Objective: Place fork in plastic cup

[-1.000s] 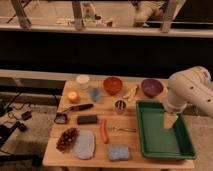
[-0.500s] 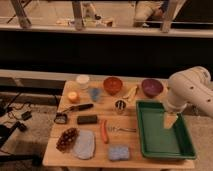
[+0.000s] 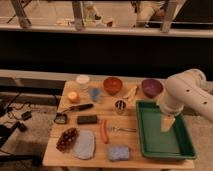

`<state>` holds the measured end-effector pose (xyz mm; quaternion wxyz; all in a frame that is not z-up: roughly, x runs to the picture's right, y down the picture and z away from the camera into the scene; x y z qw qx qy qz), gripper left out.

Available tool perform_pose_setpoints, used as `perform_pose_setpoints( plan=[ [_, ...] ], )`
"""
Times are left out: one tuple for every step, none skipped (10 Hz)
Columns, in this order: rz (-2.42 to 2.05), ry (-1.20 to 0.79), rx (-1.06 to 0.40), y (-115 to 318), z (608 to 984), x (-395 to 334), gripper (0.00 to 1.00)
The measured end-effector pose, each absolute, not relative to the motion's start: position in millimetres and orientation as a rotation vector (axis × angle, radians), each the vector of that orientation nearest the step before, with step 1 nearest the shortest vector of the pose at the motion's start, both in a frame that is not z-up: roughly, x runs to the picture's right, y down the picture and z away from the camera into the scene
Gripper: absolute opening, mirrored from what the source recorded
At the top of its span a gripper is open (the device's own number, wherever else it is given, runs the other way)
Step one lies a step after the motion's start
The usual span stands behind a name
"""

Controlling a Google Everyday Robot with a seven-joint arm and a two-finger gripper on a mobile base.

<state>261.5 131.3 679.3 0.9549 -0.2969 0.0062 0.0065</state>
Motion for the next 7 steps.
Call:
perform_pose_setpoints(
  plan=[
    [0.002,-0.008,-0.608,134,679,248,0.8],
    [-0.01,-0.031,-0.613,137,677,235,0.8],
    [-0.02,-0.059,-0.619,141,675,220,0.8],
    [-0.034,-0.077,-0.618,142,674,209,0.8],
    [-0.057,-0.104,-0.614,142,674,192,0.8],
    [-0.081,-0.137,-0.606,140,673,172,0.8],
    [-0.095,-0.163,-0.596,140,673,158,0.8]
  ],
)
